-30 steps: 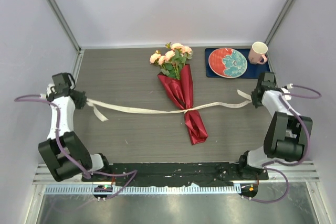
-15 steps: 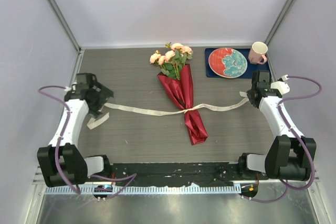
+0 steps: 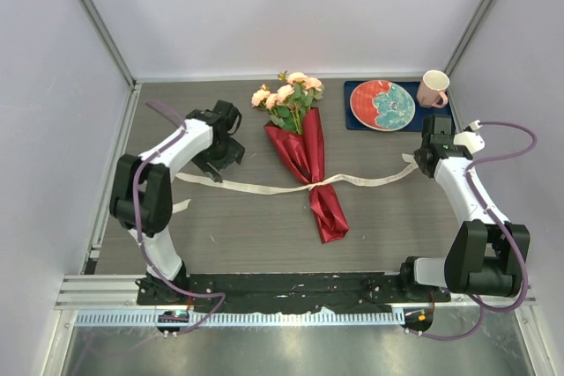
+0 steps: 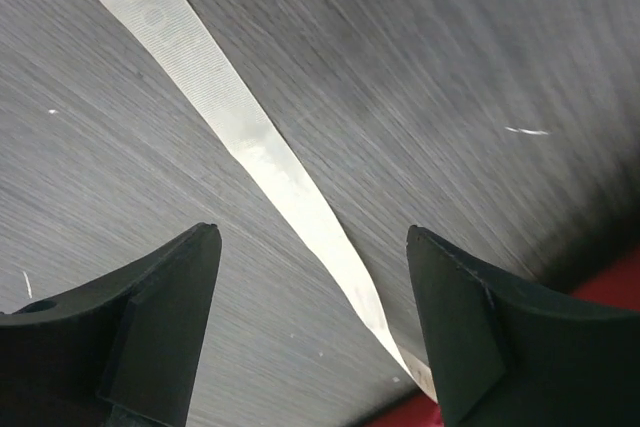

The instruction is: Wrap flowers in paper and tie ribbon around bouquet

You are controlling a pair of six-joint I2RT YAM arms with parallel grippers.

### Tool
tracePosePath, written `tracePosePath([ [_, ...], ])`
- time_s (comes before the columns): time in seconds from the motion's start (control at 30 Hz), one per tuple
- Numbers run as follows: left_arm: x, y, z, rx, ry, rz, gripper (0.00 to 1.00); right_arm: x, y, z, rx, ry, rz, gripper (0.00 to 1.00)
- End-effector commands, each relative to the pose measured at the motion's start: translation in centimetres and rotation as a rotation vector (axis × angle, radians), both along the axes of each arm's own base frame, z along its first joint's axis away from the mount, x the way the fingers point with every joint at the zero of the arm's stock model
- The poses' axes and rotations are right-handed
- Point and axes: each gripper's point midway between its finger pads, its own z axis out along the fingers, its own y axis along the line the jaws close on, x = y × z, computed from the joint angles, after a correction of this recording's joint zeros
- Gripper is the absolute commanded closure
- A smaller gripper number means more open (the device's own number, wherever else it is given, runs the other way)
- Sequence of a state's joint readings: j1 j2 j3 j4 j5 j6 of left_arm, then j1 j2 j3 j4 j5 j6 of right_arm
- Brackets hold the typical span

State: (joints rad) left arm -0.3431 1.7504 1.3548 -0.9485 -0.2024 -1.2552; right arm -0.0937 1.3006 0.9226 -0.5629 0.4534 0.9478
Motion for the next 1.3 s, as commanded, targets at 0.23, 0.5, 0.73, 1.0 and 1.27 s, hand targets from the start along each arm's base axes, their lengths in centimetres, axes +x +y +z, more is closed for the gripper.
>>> tracePosePath([
  [0.23,-1.7,0.1,-5.4,0.135,0.118,0.118,0.22,1.5,-0.3,1.9,-0.026,-0.077,0.017,1.0],
  [0.5,-3.2,-1.5,-8.5,0.105,0.164,0.135,0.36,1.5,0.0,1.9,-0.01,-0.086,0.027,1.0],
  [0.73,-4.9,-1.7,-8.8,0.136,0.136,0.162,0.67,0.9,-0.1,2.4,-0.015,-0.102,0.014,1.0],
  [1.0,-4.6,-2.4,-6.5,0.061,-0.009,0.085,1.0,0.1,-0.2,2.0,-0.029,-0.081,0.02,1.0],
  [1.27,-1.3,-12.7,4.1,-0.326,-0.441,-0.438,1.0,2.8,1.4,3.6,-0.033,-0.128,0.213,1.0],
])
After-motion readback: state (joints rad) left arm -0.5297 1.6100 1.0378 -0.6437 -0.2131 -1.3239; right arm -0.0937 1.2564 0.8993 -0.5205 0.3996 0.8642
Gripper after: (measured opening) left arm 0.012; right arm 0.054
